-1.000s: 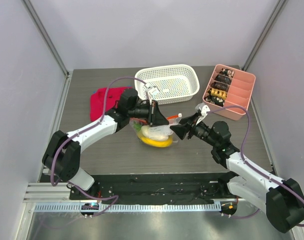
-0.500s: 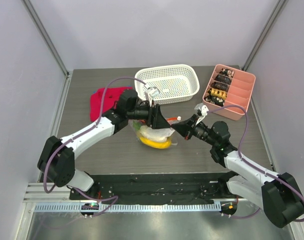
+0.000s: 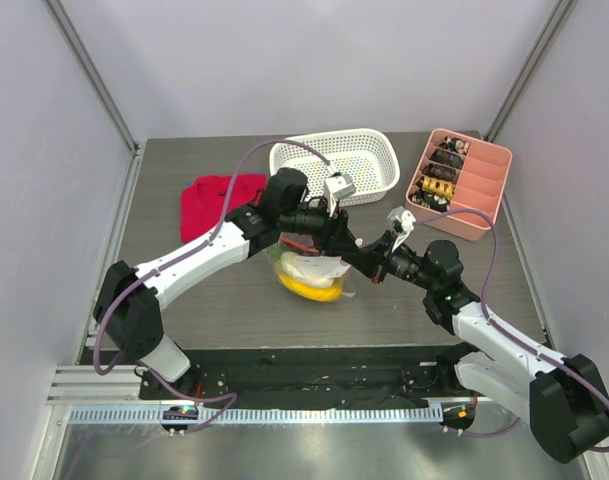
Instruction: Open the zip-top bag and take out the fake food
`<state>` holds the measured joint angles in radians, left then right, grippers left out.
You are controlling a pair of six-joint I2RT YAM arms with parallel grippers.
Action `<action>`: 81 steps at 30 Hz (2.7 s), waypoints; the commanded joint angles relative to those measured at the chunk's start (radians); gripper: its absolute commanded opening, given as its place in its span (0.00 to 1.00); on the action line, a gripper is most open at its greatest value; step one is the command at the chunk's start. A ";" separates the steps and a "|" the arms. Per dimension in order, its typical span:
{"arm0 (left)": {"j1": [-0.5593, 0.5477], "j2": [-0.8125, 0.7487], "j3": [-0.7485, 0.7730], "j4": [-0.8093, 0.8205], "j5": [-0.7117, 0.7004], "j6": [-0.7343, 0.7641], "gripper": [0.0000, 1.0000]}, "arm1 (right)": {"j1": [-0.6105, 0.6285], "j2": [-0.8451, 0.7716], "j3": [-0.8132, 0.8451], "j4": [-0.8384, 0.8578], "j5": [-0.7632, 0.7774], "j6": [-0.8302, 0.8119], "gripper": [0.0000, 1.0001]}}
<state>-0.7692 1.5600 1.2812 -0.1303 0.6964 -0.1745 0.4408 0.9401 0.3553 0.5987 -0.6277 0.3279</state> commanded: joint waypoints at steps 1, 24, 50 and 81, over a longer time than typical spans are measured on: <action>0.008 0.025 0.078 -0.072 0.038 0.098 0.43 | -0.005 -0.037 0.056 0.013 -0.043 -0.027 0.02; 0.067 0.134 0.162 -0.097 0.265 0.040 0.51 | -0.005 -0.018 0.059 0.049 -0.113 -0.030 0.02; 0.064 0.042 0.112 -0.098 0.070 0.017 0.00 | -0.004 -0.067 0.031 0.009 0.026 -0.026 0.01; 0.064 0.072 0.159 -0.123 0.150 0.004 0.53 | -0.005 -0.153 0.036 0.047 -0.124 0.023 0.01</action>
<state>-0.7063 1.5898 1.3602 -0.1654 0.7506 -0.2550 0.4362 0.8009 0.3141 0.6041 -0.6670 0.4007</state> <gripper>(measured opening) 0.530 0.017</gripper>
